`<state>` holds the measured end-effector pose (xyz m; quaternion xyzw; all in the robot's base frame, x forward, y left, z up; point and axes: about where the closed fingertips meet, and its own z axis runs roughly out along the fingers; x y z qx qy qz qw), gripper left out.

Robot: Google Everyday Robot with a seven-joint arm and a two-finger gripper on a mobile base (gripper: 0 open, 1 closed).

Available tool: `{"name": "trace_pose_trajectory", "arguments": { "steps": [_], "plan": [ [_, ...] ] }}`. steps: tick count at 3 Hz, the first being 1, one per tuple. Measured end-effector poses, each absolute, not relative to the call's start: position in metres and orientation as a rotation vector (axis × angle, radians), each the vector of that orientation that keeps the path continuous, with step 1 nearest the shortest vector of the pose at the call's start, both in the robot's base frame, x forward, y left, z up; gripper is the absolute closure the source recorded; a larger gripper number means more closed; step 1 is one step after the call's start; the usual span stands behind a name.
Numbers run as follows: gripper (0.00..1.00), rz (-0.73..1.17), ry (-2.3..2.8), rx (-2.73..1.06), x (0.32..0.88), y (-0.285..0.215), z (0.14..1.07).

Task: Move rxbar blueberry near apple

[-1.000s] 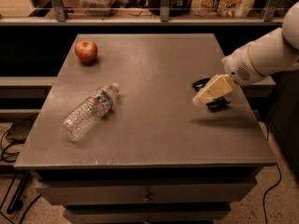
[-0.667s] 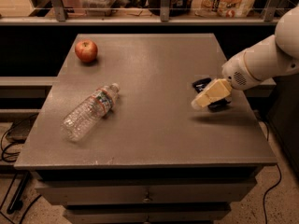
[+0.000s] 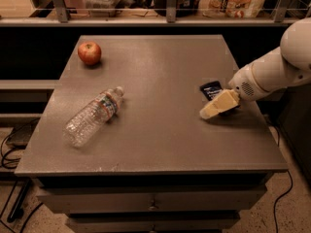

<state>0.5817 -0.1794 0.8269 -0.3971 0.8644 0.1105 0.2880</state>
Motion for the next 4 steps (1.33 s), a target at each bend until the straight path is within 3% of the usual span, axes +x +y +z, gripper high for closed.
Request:
{"name": "trace_pose_trajectory", "arguments": {
  "steps": [3, 4],
  "plan": [
    [0.87, 0.314, 2.329, -1.042, 0.580, -0.181, 0.831],
    [1.00, 0.314, 2.328, -1.043, 0.580, -0.181, 0.832]
  ]
}}
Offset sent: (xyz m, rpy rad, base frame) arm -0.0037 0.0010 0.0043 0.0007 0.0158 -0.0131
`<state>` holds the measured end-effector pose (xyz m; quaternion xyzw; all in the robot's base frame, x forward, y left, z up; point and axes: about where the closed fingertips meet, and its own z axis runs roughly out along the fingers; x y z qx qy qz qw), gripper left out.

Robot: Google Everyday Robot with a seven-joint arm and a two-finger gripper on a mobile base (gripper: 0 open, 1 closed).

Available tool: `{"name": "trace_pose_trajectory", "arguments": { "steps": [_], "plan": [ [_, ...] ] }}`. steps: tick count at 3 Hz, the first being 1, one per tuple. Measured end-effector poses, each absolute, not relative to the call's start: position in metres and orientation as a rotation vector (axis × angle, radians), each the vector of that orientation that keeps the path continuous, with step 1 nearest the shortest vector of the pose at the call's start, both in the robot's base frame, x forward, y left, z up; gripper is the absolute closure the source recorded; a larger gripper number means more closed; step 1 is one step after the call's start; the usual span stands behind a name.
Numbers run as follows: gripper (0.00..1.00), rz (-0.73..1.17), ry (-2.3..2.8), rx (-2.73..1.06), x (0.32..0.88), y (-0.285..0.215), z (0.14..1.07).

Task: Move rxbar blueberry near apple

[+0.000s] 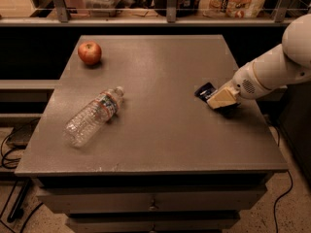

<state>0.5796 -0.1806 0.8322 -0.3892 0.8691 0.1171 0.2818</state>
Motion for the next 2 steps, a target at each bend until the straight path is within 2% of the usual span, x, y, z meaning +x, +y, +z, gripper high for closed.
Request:
{"name": "trace_pose_trajectory", "arguments": {
  "steps": [2],
  "plan": [
    [1.00, 0.242, 2.026, -1.217, 0.601, -0.138, 0.942]
  ]
}}
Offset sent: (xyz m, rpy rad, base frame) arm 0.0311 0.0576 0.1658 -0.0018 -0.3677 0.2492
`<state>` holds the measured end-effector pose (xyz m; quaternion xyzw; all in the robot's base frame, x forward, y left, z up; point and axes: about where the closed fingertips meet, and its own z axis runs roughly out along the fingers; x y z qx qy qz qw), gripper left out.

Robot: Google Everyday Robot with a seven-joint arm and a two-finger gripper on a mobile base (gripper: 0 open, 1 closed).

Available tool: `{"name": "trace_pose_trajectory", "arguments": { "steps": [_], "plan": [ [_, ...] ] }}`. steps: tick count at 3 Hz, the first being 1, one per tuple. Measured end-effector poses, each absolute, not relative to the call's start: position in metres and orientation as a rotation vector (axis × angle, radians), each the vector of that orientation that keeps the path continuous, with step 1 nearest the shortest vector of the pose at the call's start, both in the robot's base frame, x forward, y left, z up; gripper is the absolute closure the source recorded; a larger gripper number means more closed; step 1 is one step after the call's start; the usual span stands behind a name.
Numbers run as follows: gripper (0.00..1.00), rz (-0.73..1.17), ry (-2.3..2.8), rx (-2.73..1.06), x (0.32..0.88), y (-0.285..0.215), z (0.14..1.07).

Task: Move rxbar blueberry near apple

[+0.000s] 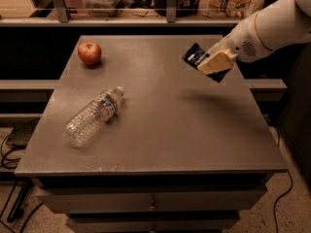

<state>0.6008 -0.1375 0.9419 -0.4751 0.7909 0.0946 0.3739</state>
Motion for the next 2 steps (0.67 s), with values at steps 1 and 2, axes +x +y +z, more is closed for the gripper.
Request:
{"name": "trace_pose_trajectory", "arguments": {
  "steps": [1, 2],
  "plan": [
    [1.00, 0.250, 2.028, -1.216, 0.602, -0.135, 0.940],
    [1.00, 0.332, 1.956, -1.219, 0.614, -0.107, 0.941]
  ]
}}
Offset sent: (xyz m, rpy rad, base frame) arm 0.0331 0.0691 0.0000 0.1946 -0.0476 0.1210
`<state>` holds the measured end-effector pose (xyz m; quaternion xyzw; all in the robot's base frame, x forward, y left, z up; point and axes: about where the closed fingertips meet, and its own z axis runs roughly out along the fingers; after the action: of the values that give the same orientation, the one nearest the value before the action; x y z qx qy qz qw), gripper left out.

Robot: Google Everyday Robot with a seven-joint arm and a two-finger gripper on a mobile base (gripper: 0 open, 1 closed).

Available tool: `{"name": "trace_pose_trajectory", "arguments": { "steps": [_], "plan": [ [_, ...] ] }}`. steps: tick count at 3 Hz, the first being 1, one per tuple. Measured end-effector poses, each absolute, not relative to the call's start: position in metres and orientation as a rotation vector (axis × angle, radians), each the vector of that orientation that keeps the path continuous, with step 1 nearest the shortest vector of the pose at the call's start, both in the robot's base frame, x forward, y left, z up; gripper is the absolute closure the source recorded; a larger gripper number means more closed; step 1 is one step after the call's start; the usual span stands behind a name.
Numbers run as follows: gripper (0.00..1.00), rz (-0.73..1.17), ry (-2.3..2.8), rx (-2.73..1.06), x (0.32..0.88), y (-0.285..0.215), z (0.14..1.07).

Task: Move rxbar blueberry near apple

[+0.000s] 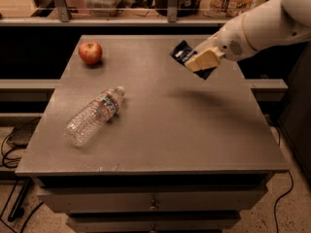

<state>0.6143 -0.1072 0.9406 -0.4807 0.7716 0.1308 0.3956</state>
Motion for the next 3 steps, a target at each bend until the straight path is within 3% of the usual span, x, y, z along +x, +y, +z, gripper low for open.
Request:
{"name": "trace_pose_trajectory", "arguments": {
  "steps": [3],
  "plan": [
    [1.00, 0.537, 1.725, -1.380, 0.675, 0.045, 0.913]
  ]
}}
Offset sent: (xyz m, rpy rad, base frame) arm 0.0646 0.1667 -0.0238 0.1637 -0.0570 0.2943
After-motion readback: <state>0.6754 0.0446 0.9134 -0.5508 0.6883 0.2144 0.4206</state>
